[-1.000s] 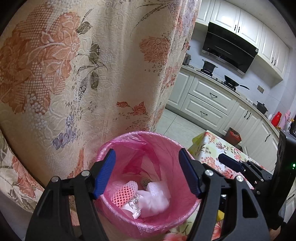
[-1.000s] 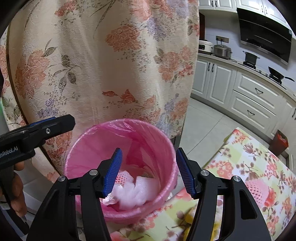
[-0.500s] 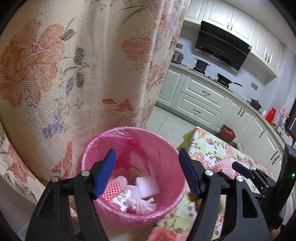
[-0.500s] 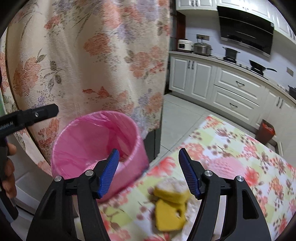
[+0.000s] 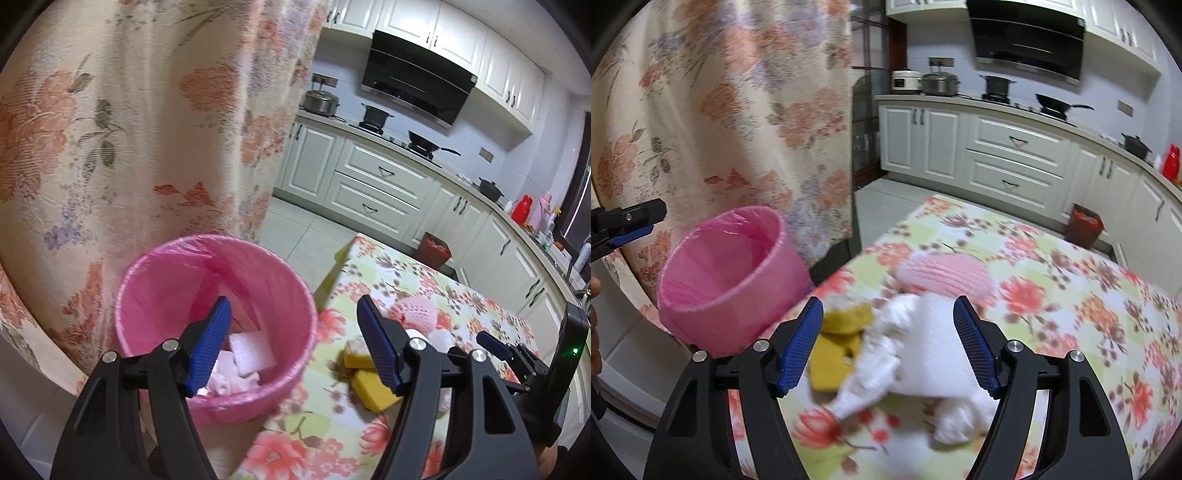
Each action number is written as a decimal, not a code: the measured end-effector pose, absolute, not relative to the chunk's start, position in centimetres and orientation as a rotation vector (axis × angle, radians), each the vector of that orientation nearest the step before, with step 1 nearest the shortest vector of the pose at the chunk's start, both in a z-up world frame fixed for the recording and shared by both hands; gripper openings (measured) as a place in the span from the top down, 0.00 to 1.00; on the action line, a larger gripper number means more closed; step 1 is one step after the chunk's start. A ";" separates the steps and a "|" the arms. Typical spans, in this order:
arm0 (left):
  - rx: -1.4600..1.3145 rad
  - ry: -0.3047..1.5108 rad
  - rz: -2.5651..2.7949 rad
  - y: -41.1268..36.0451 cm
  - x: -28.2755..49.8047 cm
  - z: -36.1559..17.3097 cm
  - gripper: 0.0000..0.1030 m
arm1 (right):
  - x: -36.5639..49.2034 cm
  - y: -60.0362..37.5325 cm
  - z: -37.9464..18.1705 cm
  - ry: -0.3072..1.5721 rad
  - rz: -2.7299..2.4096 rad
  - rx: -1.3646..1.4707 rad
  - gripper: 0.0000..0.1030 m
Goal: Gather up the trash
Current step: 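Move both tools back over the trash on the table, then grasp the white foam block with the right tool while the left tool grasps the white plastic bag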
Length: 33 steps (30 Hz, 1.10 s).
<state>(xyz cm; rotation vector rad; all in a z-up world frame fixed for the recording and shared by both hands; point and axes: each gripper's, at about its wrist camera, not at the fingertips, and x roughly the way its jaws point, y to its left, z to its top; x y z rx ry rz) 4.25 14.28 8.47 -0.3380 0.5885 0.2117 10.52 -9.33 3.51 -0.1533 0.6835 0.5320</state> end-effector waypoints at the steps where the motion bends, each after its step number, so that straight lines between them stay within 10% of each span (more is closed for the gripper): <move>1: -0.336 0.591 0.207 14.0 4.3 8.4 0.34 | 10.6 -9.8 3.4 0.687 0.527 -0.149 0.32; 33: -0.280 0.678 0.111 7.9 6.0 6.3 0.34 | 12.8 -13.3 -1.4 0.793 0.509 -0.116 0.28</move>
